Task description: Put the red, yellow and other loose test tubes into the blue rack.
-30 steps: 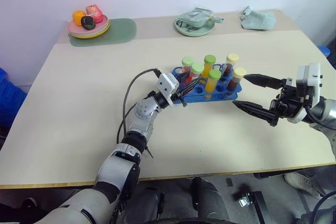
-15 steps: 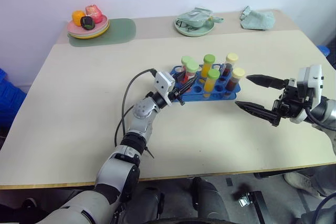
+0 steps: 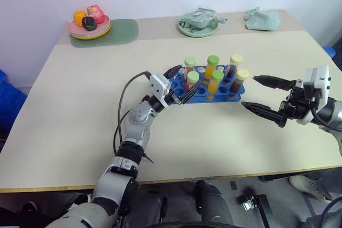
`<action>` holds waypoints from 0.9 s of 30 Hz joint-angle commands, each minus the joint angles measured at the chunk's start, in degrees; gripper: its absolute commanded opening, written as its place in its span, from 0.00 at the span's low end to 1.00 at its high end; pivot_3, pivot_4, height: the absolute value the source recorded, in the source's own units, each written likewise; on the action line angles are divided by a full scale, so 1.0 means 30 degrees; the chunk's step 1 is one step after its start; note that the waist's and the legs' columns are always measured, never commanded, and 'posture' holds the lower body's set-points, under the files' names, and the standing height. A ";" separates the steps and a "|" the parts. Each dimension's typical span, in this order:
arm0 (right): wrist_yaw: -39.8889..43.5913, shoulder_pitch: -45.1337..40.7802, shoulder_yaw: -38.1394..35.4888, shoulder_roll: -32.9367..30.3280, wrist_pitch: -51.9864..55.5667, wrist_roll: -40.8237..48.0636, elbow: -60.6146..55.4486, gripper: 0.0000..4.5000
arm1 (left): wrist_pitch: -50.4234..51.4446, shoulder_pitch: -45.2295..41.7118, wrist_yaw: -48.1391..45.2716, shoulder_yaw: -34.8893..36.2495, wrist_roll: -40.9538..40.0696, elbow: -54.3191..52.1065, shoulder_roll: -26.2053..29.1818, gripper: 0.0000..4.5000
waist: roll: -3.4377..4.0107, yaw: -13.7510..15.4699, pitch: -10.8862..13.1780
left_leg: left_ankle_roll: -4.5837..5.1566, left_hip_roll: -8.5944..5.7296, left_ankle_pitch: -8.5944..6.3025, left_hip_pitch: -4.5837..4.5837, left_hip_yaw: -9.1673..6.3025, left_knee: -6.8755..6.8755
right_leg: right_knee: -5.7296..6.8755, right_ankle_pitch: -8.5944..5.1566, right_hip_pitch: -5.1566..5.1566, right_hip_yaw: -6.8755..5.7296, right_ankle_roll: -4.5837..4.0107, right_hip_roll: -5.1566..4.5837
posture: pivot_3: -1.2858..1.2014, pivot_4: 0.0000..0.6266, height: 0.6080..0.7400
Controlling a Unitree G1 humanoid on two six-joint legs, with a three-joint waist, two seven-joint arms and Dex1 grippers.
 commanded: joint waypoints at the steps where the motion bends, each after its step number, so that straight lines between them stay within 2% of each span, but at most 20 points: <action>1: -0.0020 -0.0319 -0.0299 0.0048 -0.0345 0.0153 -0.0314 1.00 | 0.2631 0.1685 -0.0410 -0.0227 -0.0904 -0.5259 0.1440 0.99 | 0.0001 -0.0009 -0.0001 | 0.0000 0.0000 0.0000 -0.0001 -0.0001 0.0000 | 0.0000 0.0000 -0.0003 0.0000 0.0000 0.0000 | 0.52 0.24 1.00; 4: -0.0119 -0.0402 -0.0163 0.0250 -0.0400 0.0189 -0.0274 1.00 | 0.6804 0.3835 -0.1104 0.0541 -0.2957 -1.0335 0.4158 0.99 | 0.0006 -0.0104 -0.0003 | -0.0002 0.0018 -0.0001 -0.0001 -0.0003 -0.0017 | 0.0026 -0.0001 -0.0019 0.0007 -0.0003 0.0017 | 0.52 0.24 1.00; 6: -0.0182 -0.0515 0.0021 0.0382 -0.0448 0.0112 -0.0258 1.00 | 0.8934 0.4610 -0.1552 0.1099 -0.4344 -1.2232 0.5719 0.99 | 0.0015 -0.0075 -0.0007 | -0.0003 0.0028 -0.0001 -0.0003 -0.0003 -0.0021 | 0.0034 -0.0003 -0.0034 0.0009 -0.0005 0.0032 | 0.52 0.24 1.00; 10: 0.0242 -0.1105 0.0574 0.0585 -0.0865 -0.0183 0.0498 1.00 | 1.2648 0.6196 -0.4946 0.3107 -0.7631 -1.4376 1.0603 0.99 | 0.0013 -0.0049 -0.0006 | 0.0000 0.0015 -0.0002 -0.0002 -0.0004 -0.0015 | 0.0038 -0.0004 -0.0023 0.0012 -0.0006 0.0027 | 0.52 0.24 1.00; 13: 0.0641 -0.1665 0.0960 0.0599 -0.1233 -0.0392 0.1202 1.00 | 1.4003 0.6975 -0.6950 0.4541 -0.9271 -1.4481 1.3076 0.99 | 0.0016 -0.0042 -0.0003 | 0.0001 0.0015 -0.0003 0.0000 -0.0006 -0.0030 | 0.0044 -0.0005 -0.0026 0.0009 -0.0008 0.0031 | 0.52 0.24 1.00; 16: 0.0939 -0.1975 0.1281 0.0696 -0.1609 -0.0730 0.1715 1.00 | 1.3405 0.7574 -0.8635 0.5821 -0.9619 -1.4070 1.4396 0.99 | 0.0016 -0.0039 -0.0002 | -0.0001 0.0016 -0.0003 0.0002 -0.0007 -0.0040 | 0.0039 -0.0006 -0.0028 0.0007 -0.0009 0.0033 | 0.52 0.24 1.00; 20: 0.1106 -0.2302 0.1615 0.0791 -0.1621 -0.0756 0.1833 1.00 | 1.5155 0.8136 -1.1737 0.7010 -1.1215 -1.3151 1.6591 0.99 | 0.0022 -0.0112 0.0001 | -0.0002 0.0019 -0.0004 0.0000 -0.0006 -0.0043 | 0.0042 -0.0006 -0.0028 0.0004 -0.0011 0.0035 | 0.52 0.24 1.00; 23: 0.1361 -0.2446 0.1815 0.0762 -0.1649 -0.0857 0.1975 1.00 | 1.4780 0.7652 -1.2985 0.7611 -1.1213 -1.1837 1.7319 0.99 | 0.0026 -0.0138 0.0004 | -0.0002 0.0021 -0.0004 0.0001 -0.0005 -0.0054 | 0.0038 -0.0008 -0.0035 0.0003 -0.0012 0.0039 | 0.52 0.24 1.00; 27: 0.1612 -0.2551 0.1909 0.0709 -0.1729 -0.0977 0.2123 1.00 | 1.4471 0.7453 -1.3612 0.7878 -1.0905 -1.0899 1.7399 0.99 | 0.0026 -0.0112 0.0004 | -0.0001 0.0020 -0.0005 -0.0001 -0.0005 -0.0054 | 0.0039 -0.0007 -0.0032 0.0002 -0.0012 0.0037 | 0.52 0.24 1.00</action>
